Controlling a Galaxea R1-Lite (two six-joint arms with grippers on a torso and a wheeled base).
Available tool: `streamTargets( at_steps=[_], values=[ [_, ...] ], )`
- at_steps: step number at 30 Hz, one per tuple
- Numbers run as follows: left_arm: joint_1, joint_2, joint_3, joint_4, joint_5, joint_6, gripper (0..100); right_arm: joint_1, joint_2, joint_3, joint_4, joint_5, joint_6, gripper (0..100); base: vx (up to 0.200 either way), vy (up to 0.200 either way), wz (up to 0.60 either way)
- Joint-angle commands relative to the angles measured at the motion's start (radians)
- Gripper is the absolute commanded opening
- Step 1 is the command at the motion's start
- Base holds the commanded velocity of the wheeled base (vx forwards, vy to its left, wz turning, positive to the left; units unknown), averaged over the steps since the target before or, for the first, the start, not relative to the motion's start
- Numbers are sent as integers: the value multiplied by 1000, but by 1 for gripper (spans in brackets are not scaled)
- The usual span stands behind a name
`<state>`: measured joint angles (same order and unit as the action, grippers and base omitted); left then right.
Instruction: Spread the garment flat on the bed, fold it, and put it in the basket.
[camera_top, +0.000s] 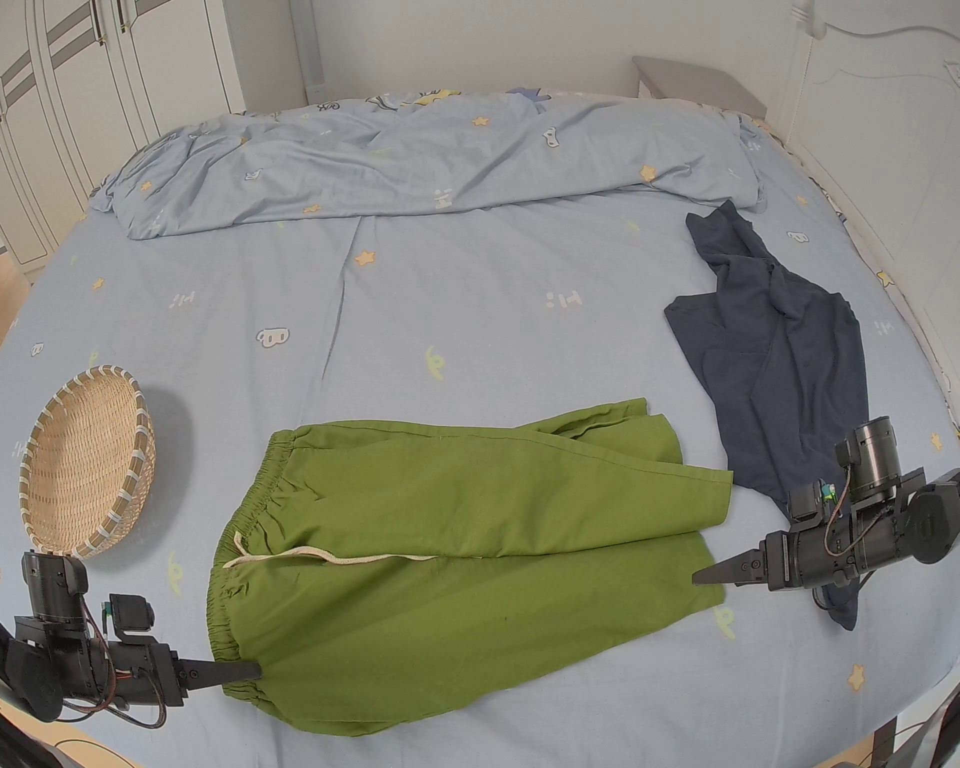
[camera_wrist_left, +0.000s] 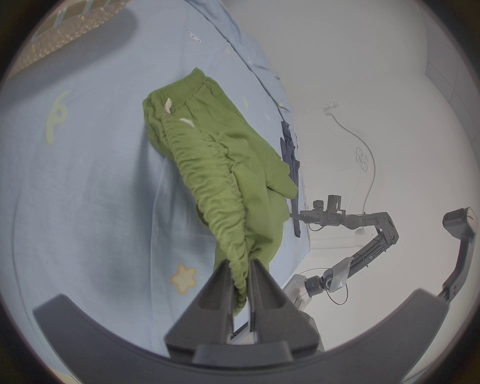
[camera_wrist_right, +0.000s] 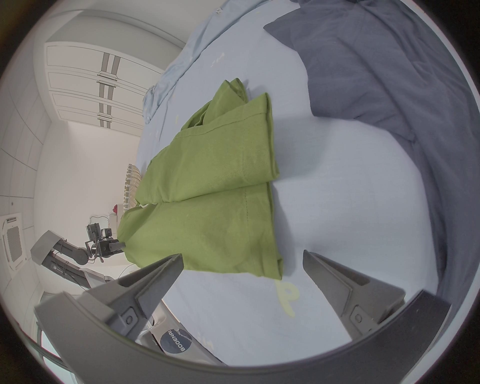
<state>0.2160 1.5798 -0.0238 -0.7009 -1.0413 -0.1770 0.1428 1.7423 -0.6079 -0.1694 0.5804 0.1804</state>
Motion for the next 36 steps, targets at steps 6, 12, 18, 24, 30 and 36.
streamTargets(
  at_steps=[6,12,18,24,30,36],
  values=[
    [-4,-55,-18,17,23,8,0,-2,128,56,-168,56,2,100,0,0,0],
    [-9,-55,-16,17,23,10,0,14,181,62,-249,68,7,100,0,0,0],
    [-9,-50,-18,17,23,10,0,15,180,65,-260,133,11,100,0,0,0],
    [3,-11,-19,12,24,45,0,0,178,71,-262,134,7,0,0,0,0],
    [26,17,-24,11,33,82,0,-17,174,96,-262,131,1,0,0,0,0],
    [60,17,-42,20,38,80,0,-57,91,129,-249,127,-2,0,0,0,0]
  ],
)
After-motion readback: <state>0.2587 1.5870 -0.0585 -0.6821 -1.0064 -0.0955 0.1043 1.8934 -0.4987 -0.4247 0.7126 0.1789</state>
